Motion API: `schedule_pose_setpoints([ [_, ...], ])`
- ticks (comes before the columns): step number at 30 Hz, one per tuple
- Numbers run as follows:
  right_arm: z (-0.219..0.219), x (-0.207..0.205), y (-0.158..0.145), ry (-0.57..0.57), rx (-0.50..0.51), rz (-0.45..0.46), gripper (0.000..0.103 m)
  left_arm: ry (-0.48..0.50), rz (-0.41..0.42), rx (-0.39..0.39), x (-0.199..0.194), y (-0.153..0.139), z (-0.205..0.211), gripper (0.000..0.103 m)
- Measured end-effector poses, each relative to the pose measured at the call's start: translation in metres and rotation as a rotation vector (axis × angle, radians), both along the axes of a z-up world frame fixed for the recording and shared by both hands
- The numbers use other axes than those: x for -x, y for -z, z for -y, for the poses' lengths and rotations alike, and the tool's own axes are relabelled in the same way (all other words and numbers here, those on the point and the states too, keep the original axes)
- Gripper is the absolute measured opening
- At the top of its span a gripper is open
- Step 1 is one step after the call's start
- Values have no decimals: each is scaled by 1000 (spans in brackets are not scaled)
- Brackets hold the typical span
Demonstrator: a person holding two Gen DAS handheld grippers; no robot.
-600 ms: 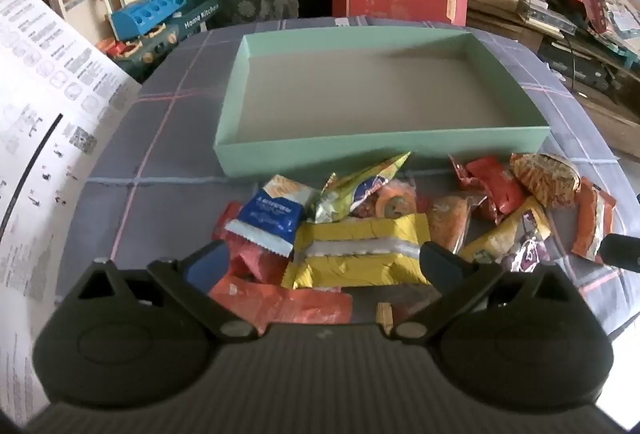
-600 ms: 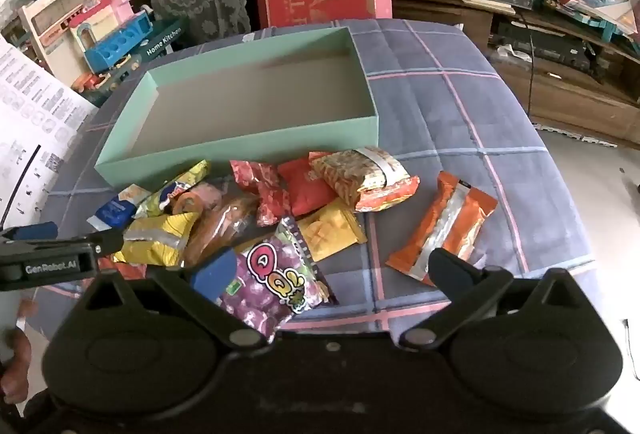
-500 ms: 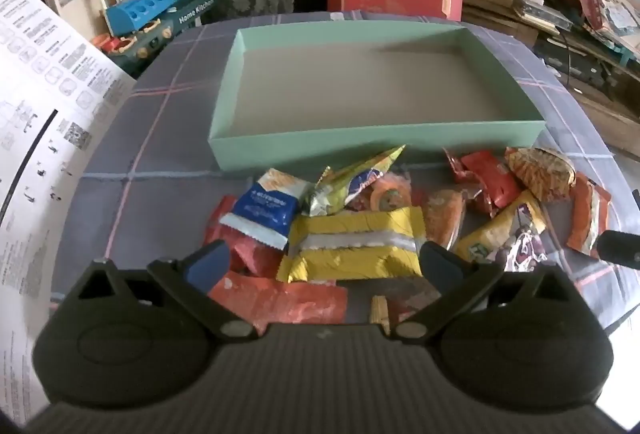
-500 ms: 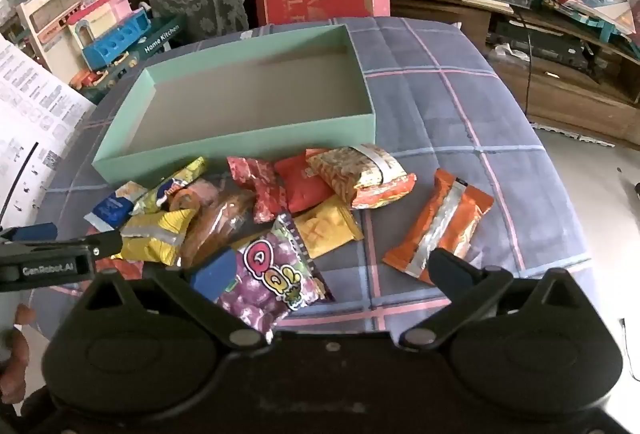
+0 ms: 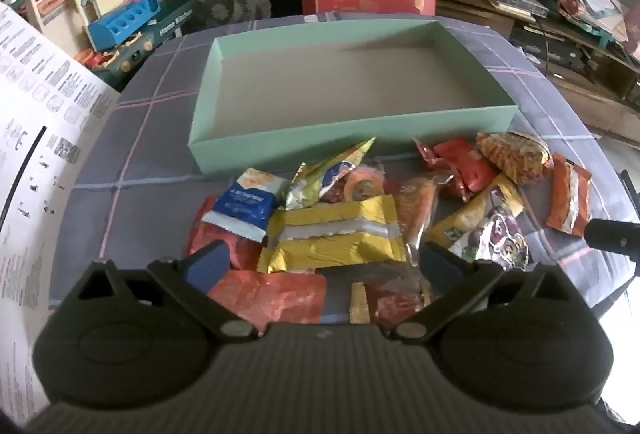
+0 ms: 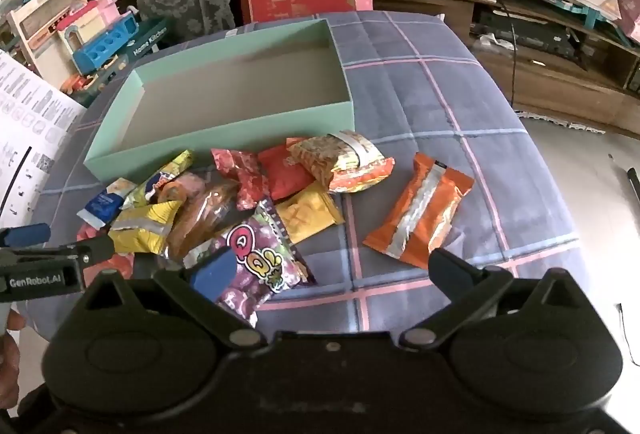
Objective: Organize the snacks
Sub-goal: 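Grasp the purple grape QQ bag with left tool while right tool grasps the orange-white chips bag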
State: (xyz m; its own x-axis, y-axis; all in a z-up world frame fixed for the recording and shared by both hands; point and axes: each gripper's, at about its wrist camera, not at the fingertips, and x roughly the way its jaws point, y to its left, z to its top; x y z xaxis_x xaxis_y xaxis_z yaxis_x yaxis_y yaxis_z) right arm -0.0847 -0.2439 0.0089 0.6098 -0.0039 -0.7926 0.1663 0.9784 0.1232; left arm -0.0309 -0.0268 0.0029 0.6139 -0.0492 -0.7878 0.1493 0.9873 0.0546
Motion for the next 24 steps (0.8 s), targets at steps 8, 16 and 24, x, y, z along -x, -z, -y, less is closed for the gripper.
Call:
schedule_pose_setpoints([
  [8, 4, 12, -1, 18, -11, -2, 103, 30, -18, 11, -1, 0, -4, 103],
  [16, 14, 22, 7, 45, -34, -10, 103, 48, -28, 3, 4, 2, 2, 103],
  [24, 22, 24, 11, 63, -53, -13, 103, 64, -37, -13, 3, 5, 8, 103],
])
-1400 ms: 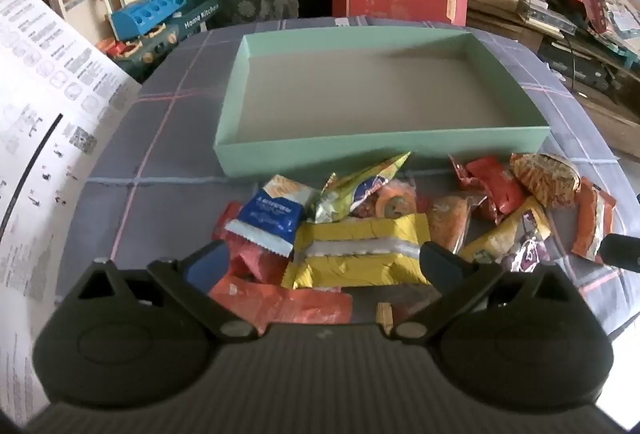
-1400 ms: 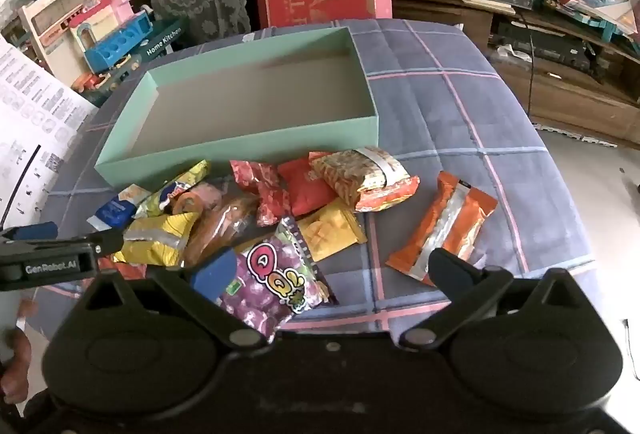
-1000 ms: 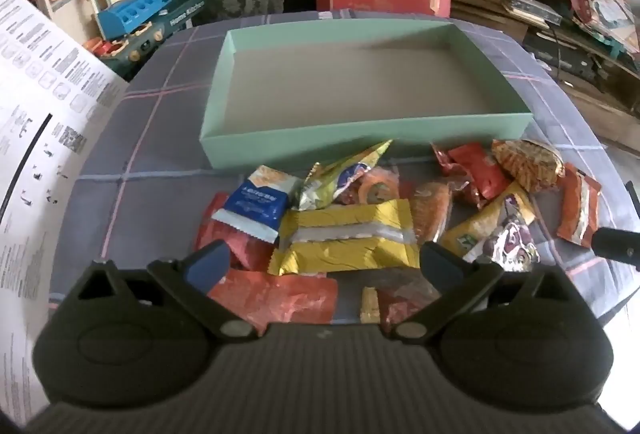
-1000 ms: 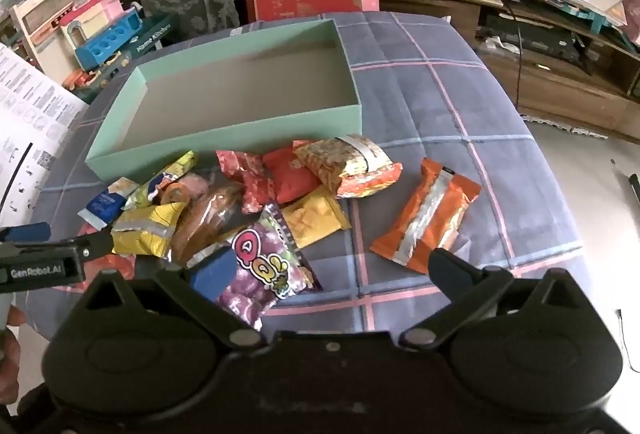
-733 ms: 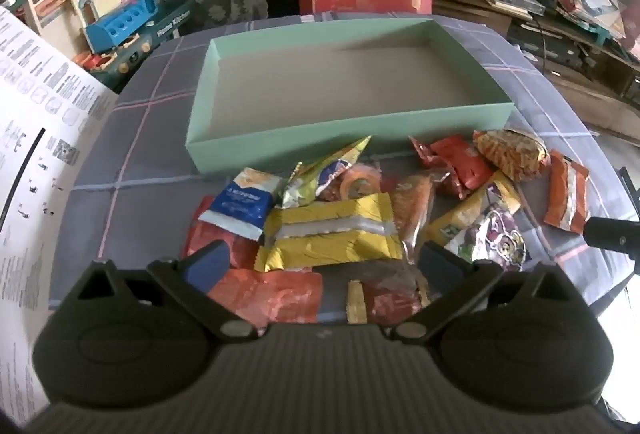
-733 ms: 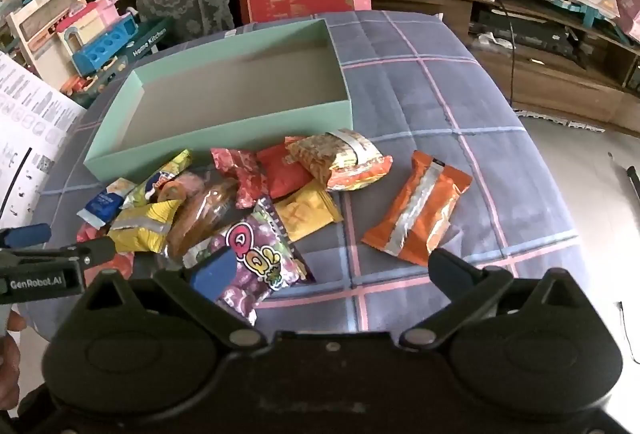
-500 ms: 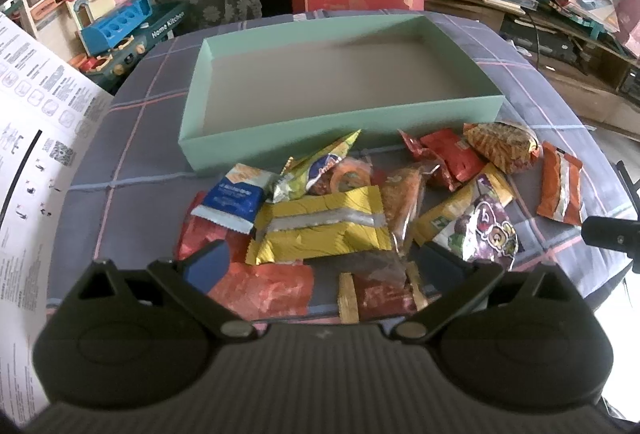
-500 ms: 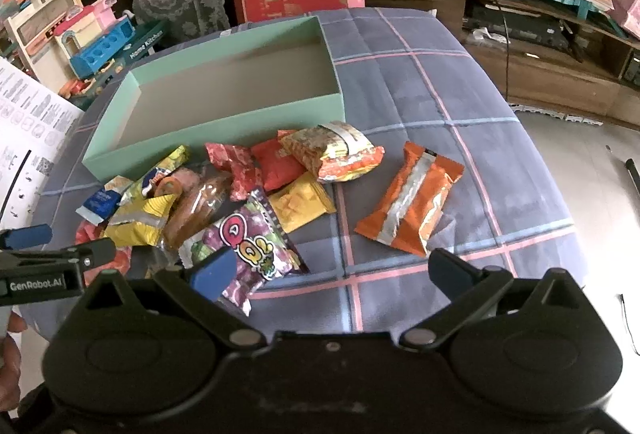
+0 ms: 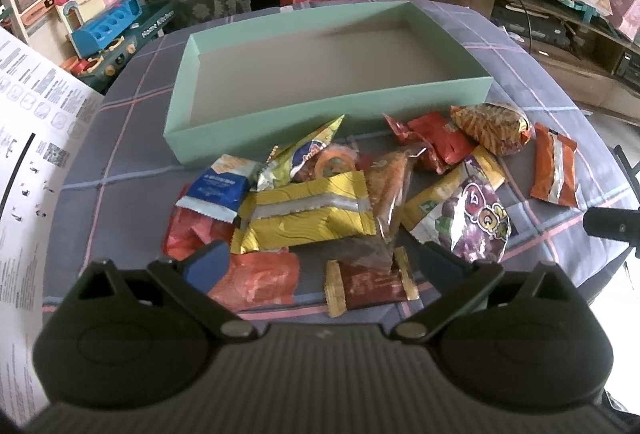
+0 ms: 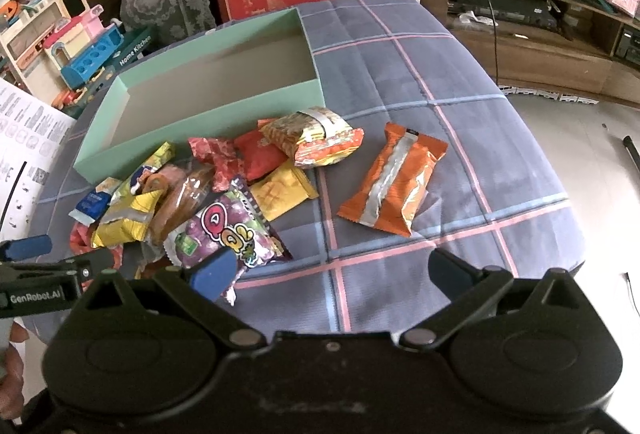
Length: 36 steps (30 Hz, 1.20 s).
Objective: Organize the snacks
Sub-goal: 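Grasp the purple grape QQ bag with left tool while right tool grasps the orange-white chips bag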
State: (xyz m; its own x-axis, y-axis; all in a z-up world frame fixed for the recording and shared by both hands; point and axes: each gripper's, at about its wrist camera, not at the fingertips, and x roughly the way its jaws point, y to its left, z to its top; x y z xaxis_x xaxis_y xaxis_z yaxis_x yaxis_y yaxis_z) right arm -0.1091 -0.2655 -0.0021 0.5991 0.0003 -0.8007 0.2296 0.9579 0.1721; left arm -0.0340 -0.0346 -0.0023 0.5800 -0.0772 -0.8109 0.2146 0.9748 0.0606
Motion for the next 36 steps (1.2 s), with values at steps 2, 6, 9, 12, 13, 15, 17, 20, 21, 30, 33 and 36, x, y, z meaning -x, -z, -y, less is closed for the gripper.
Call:
schedule_pose_setpoints([
  [2, 1, 0, 0, 1, -1, 1, 103, 5, -2, -5, -1, 1, 2, 103],
  [6, 4, -1, 4, 9, -11, -4, 103, 10, -9, -10, -2, 3, 4, 103],
  [9, 8, -2, 7, 17, -23, -8, 103, 15, -17, -9, -5, 6, 5, 103],
  [12, 10, -3, 10, 18, -30, -11, 103, 30, -29, -5, -8, 10, 8, 103],
  [13, 11, -3, 11, 17, -32, -12, 103, 39, -32, -4, -10, 11, 10, 103],
  [15, 12, -3, 15, 17, -32, -11, 103, 67, -39, -8, -12, 14, 15, 103],
  [17, 15, -3, 18, 23, -32, -6, 103, 98, -43, -15, -13, 18, 24, 103],
  [20, 25, -2, 22, 49, -47, 9, 103, 161, -51, -29, -17, 24, 40, 103],
  [21, 29, -2, 24, 60, -54, 13, 103, 185, -57, -36, -18, 26, 48, 103],
  [30, 55, 0, 43, 121, -115, 13, 103, 386, -95, -111, -25, 53, 113, 103],
  [33, 58, -2, 51, 127, -131, 0, 103, 414, -121, -143, -27, 68, 124, 103],
  [36, 62, -6, 57, 129, -141, -3, 103, 417, -119, -154, -31, 77, 129, 94],
])
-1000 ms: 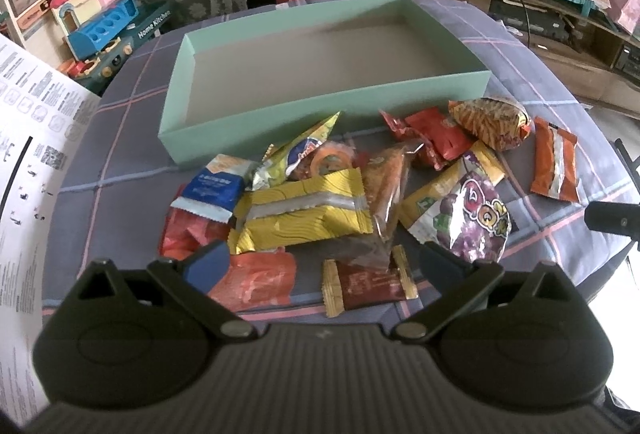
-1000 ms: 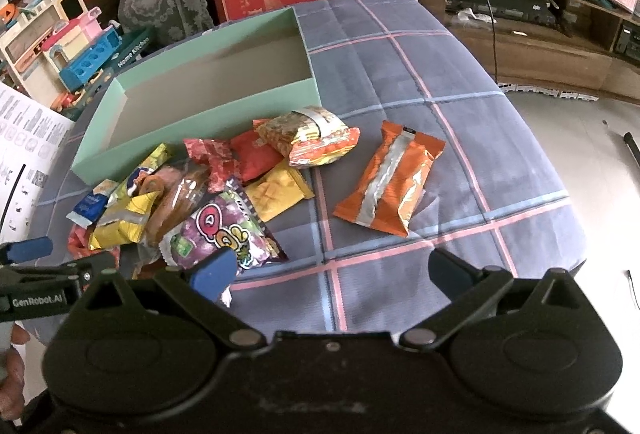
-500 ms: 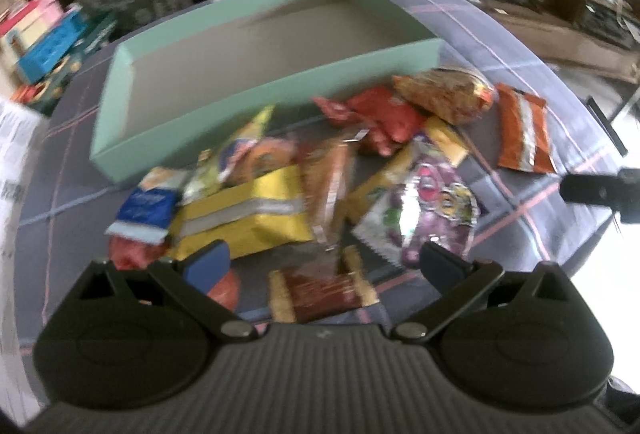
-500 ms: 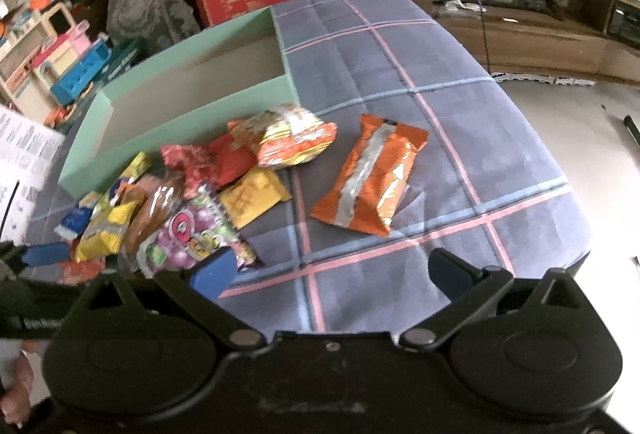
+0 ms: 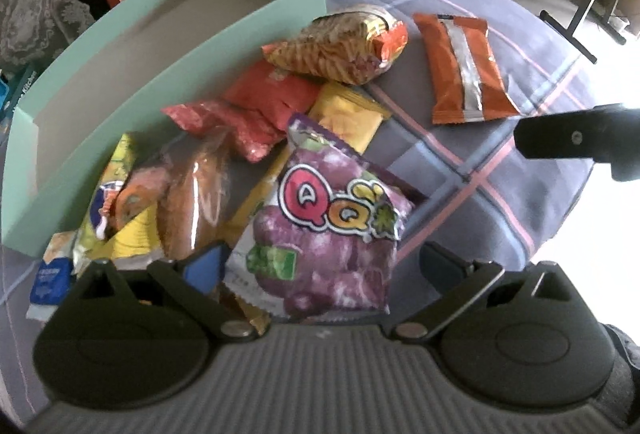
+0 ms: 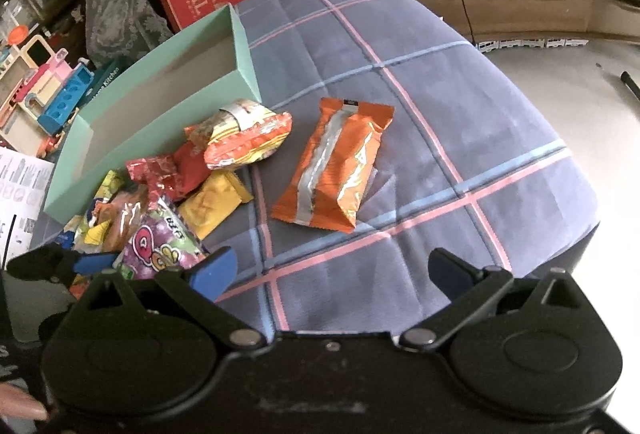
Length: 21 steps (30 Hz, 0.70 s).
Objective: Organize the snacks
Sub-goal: 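Grasp the purple grape QQ bag with left tool while right tool grasps the orange-white chips bag, then carry both bags into the green box and open both tools to release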
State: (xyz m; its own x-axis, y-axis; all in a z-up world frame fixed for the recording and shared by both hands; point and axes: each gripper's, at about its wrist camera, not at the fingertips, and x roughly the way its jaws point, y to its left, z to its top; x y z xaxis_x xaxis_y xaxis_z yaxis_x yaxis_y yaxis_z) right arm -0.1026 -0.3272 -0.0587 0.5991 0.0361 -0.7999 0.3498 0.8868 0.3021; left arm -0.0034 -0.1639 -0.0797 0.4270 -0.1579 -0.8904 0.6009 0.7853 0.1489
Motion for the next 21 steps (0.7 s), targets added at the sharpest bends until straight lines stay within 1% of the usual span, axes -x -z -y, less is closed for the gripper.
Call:
schedule_pose_setpoints([
  [1, 0, -2, 0, -4, 5, 7, 103, -3, 6, 6, -1, 1, 0, 85],
  [2, 1, -6, -1, -9, 17, 21, 103, -3, -4, 19, -4, 1, -2, 77],
  [3, 2, -9, -3, -13, 27, 38, 101, -10, -32, 53, -6, 0, -6, 74],
  [4, 2, -12, -6, -20, 34, 60, 99, -24, -39, 81, -8, -3, -11, 72],
  [5, 3, -18, -8, -28, 31, 80, 99, -28, -36, 93, -8, -5, -13, 67],
  [8, 7, -36, -15, -56, -3, 126, 99, -34, -50, 108, -10, -6, -16, 67],
  [11, 6, -66, -23, -112, -22, 175, 99, -31, -53, 105, -9, -6, -17, 67],
  [14, -1, -94, -27, -178, 4, 193, 99, -36, -65, 116, -12, -4, -18, 68],
  [17, -14, -119, -24, -265, 59, 175, 98, -39, -78, 134, -14, -4, -20, 68],
  [18, -19, -126, -23, -289, 75, 167, 97, -39, -82, 138, -17, -3, -22, 68],
  [20, -27, -138, -16, -336, 108, 135, 84, -39, -86, 145, -15, -6, -23, 68],
  [21, -30, -144, -10, -355, 124, 109, 80, -37, -87, 148, -15, -6, -24, 67],
])
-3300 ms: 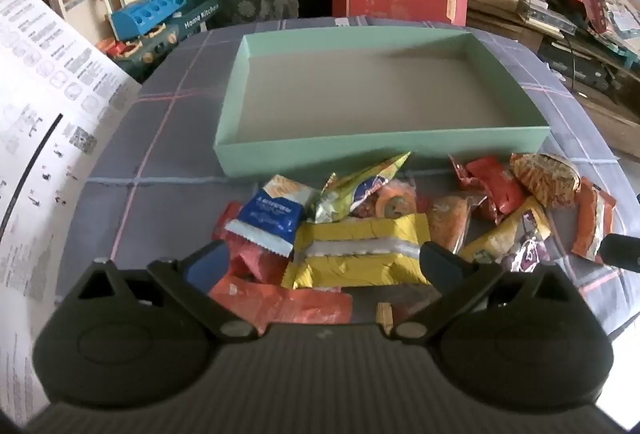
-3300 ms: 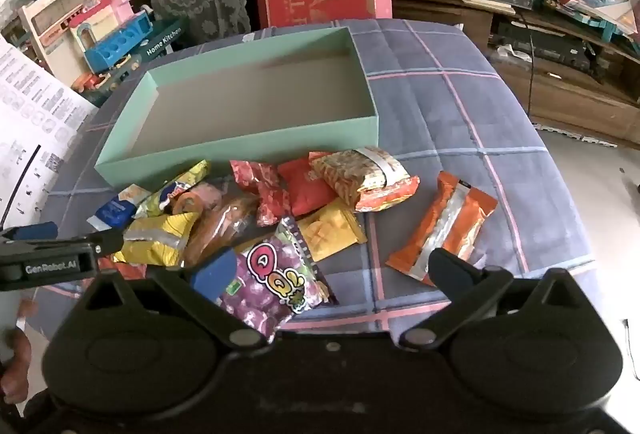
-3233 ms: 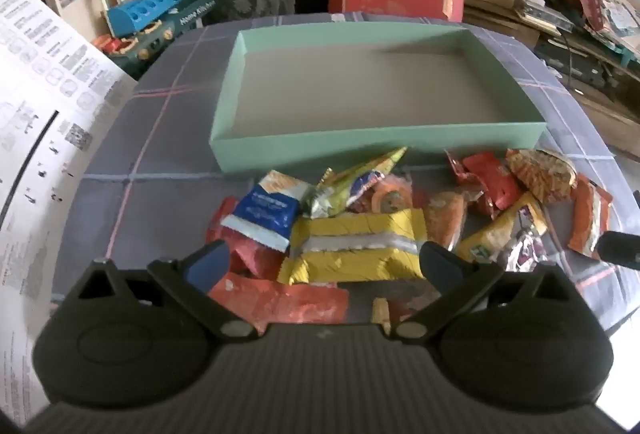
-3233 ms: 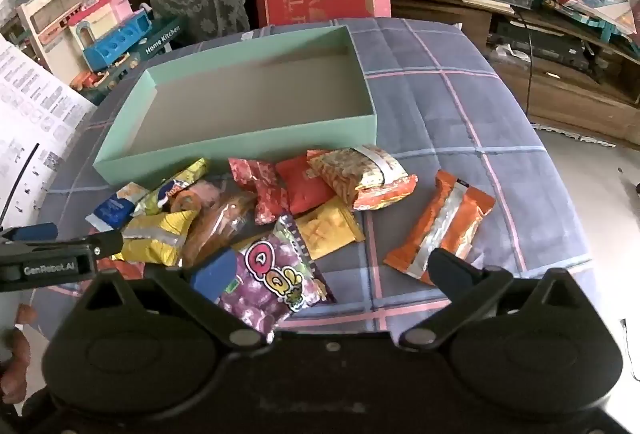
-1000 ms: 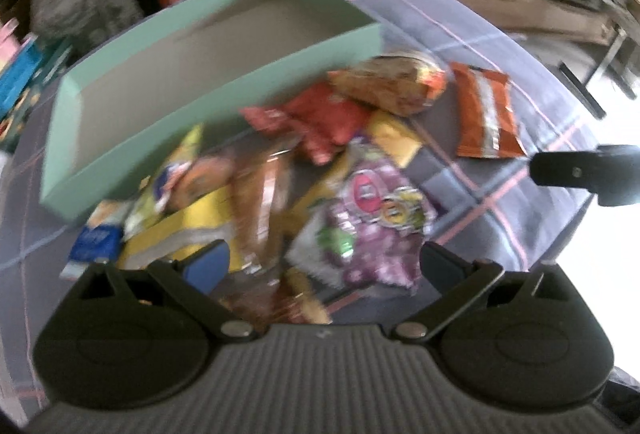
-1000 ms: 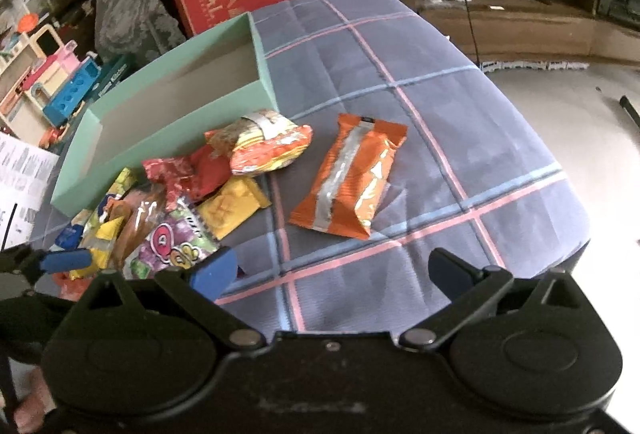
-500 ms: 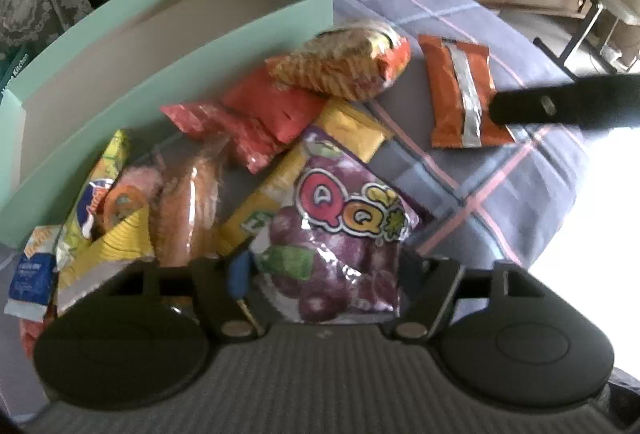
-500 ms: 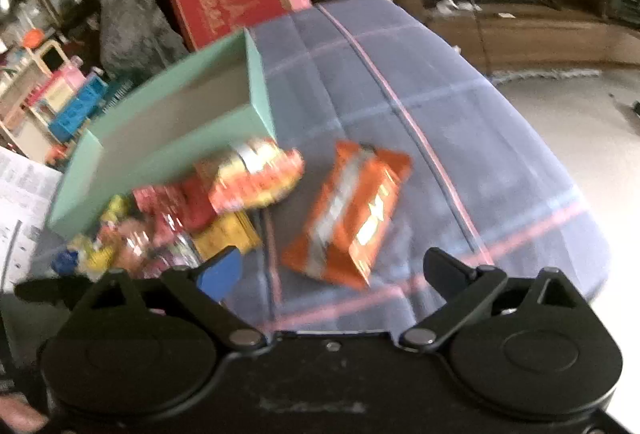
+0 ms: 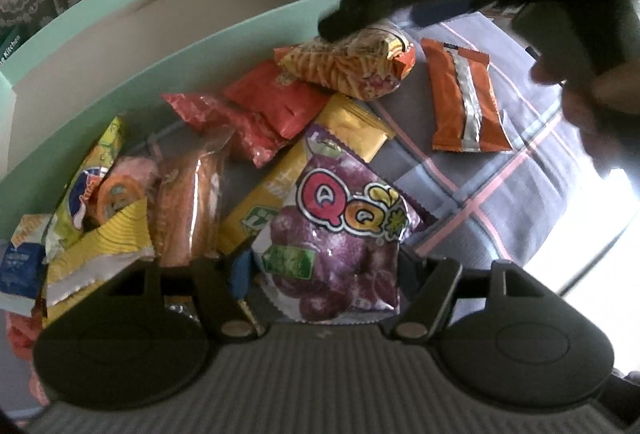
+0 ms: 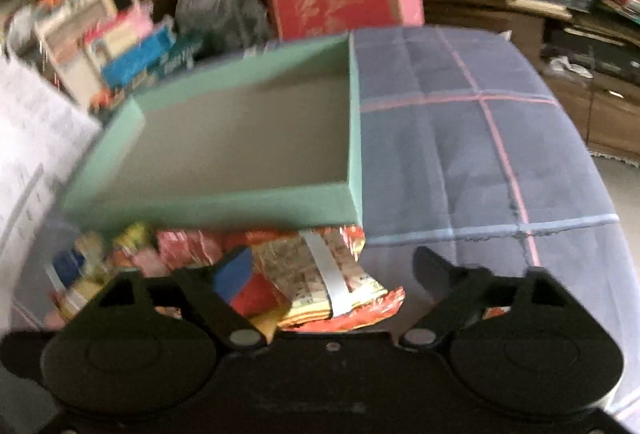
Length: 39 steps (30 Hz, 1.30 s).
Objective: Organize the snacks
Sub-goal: 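Carry both bags into the green box and open both tools to release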
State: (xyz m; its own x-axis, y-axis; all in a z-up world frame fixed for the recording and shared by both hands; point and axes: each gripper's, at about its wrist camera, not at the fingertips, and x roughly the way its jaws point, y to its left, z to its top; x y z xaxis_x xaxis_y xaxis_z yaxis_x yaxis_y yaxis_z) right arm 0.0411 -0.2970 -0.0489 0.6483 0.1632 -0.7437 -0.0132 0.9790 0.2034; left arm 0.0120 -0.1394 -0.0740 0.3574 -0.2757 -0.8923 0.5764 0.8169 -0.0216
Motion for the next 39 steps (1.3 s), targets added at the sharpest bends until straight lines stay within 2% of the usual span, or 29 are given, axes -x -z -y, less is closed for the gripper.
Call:
schedule_pose_setpoints([
  [2, -6, -5, 12, -32, 10, -54, 51, 2, -1, 6, -1, -1, -2, 67],
  [5, -14, 2, 17, -49, 17, -72, 45, 1, -2, 18, -1, -6, -7, 62],
  [7, -19, 8, 14, -37, 23, -70, 42, 8, -9, 46, -1, -12, -11, 37],
  [16, -14, 38, -18, -10, -32, -28, 42, -36, -23, 124, 0, -33, -28, 36],
  [22, -5, 40, -54, 10, -54, 23, 42, -65, 42, 209, -12, -79, -49, 36],
  [26, -8, 12, -70, 16, -36, 48, 42, -133, 114, 214, -46, -103, -68, 37],
  [30, -19, -22, -79, 12, -22, 62, 42, -221, 150, 200, -93, -113, -89, 37],
  [35, -35, -78, -76, 22, -2, 70, 42, -325, 172, 148, -158, -111, -121, 37],
  [39, -47, -126, -64, 15, 17, 56, 42, -393, 168, 112, -210, -93, -149, 37],
])
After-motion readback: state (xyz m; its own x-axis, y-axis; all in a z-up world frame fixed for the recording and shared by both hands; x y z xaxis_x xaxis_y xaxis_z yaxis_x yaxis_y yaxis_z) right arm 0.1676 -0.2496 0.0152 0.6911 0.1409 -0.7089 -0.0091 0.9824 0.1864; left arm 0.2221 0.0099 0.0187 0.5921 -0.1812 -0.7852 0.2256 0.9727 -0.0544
